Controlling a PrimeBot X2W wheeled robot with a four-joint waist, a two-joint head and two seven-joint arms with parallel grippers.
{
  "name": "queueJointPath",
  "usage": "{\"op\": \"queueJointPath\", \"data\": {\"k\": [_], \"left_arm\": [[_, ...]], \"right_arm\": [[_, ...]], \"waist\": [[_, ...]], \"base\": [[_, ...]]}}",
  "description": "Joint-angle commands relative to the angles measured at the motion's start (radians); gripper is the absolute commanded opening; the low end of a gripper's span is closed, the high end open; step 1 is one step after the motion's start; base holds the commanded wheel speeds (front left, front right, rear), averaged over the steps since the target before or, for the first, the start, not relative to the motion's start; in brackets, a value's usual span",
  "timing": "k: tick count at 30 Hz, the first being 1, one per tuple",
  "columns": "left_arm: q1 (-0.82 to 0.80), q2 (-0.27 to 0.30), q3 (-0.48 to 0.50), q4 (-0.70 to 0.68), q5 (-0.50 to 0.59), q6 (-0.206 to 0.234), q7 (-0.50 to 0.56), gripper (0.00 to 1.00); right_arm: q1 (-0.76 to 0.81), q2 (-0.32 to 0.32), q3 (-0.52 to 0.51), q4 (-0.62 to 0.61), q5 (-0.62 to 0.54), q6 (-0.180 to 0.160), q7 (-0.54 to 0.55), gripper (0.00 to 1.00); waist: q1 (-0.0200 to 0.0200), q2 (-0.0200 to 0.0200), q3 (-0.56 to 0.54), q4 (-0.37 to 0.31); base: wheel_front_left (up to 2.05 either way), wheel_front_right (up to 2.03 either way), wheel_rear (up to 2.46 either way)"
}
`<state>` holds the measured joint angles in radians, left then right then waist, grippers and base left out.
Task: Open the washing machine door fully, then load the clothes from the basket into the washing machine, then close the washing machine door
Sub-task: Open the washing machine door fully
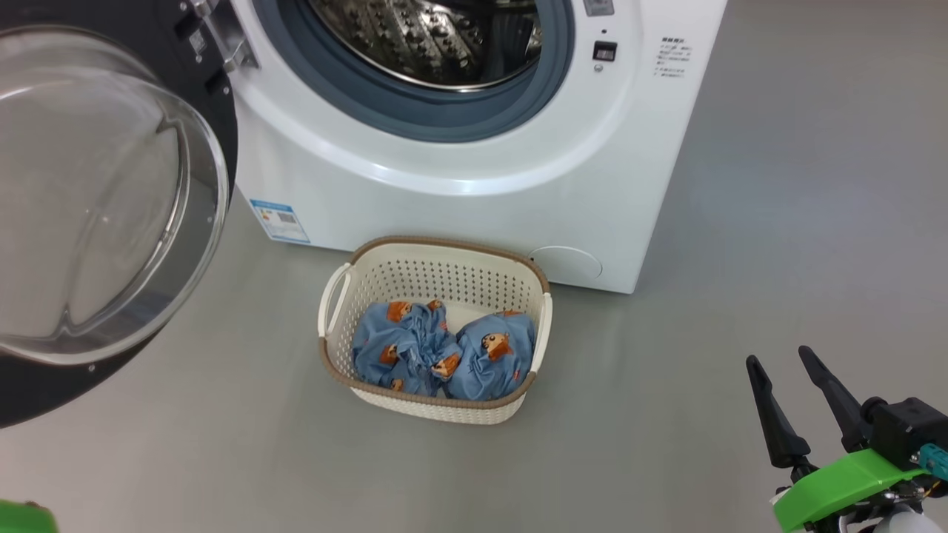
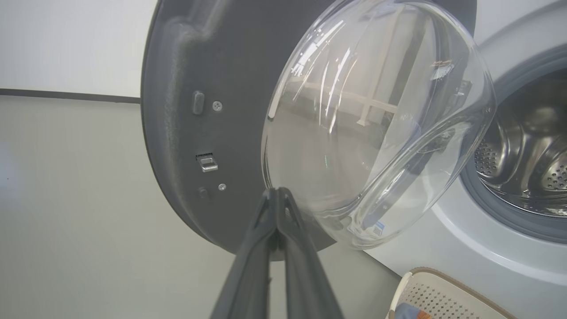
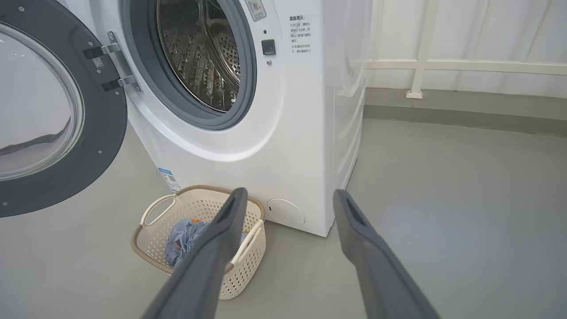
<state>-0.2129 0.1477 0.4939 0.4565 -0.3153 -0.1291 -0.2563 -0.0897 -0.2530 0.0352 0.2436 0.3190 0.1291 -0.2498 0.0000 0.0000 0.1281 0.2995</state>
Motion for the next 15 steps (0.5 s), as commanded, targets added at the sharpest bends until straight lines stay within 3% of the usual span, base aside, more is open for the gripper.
{"op": "queueJointPath", "data": {"k": [1,3,7,9,10,11,12,15], "left_arm": [[0.024,0.023,0.008,-0.052,-0.004,-0.001,-0.006,0.0],[0.048,0.003,-0.014,-0.08,-0.003,-0.001,-0.006,0.04],[0.089,-0.007,-0.098,-0.147,-0.011,-0.001,-0.006,0.5],[0.107,-0.004,-0.131,-0.174,-0.017,-0.001,-0.006,0.87],[0.107,-0.004,-0.131,-0.174,-0.017,-0.001,-0.006,0.87],[0.114,-0.002,-0.147,-0.183,-0.022,-0.001,-0.006,0.97],[0.12,0.0,-0.159,-0.19,-0.024,-0.001,-0.006,1.0],[0.133,0.003,-0.19,-0.198,-0.028,-0.001,-0.006,1.0]], "right_arm": [[0.008,-0.008,0.016,-0.02,0.01,0.002,-0.012,1.0],[0.016,-0.004,0.017,-0.02,0.01,0.002,-0.012,1.0],[0.027,0.001,0.016,-0.024,0.009,0.002,-0.012,1.0],[0.028,0.003,0.012,-0.025,0.009,0.002,-0.012,1.0],[0.028,0.003,0.012,-0.025,0.009,0.002,-0.012,1.0],[0.028,0.004,0.009,-0.025,0.009,0.002,-0.012,1.0],[0.029,0.005,0.005,-0.025,0.009,0.002,-0.012,1.0],[0.031,0.007,-0.001,-0.027,0.008,0.002,-0.012,1.0]], "waist": [[0.0,0.0,-0.027,-0.018],[0.0,0.0,-0.037,-0.027],[0.0,0.0,-0.044,-0.049],[0.0,0.0,-0.043,-0.063],[0.0,0.0,-0.043,-0.063],[0.0,0.0,-0.044,-0.07],[0.0,0.0,-0.045,-0.078],[0.0,0.0,-0.047,-0.104]], "base": [[0.0,0.0,0.0],[0.0,0.0,0.0],[0.0,0.0,0.0],[0.0,0.0,0.0],[0.0,0.0,0.0],[0.0,0.0,0.0],[0.0,0.0,0.0],[0.0,0.0,0.0]]}}
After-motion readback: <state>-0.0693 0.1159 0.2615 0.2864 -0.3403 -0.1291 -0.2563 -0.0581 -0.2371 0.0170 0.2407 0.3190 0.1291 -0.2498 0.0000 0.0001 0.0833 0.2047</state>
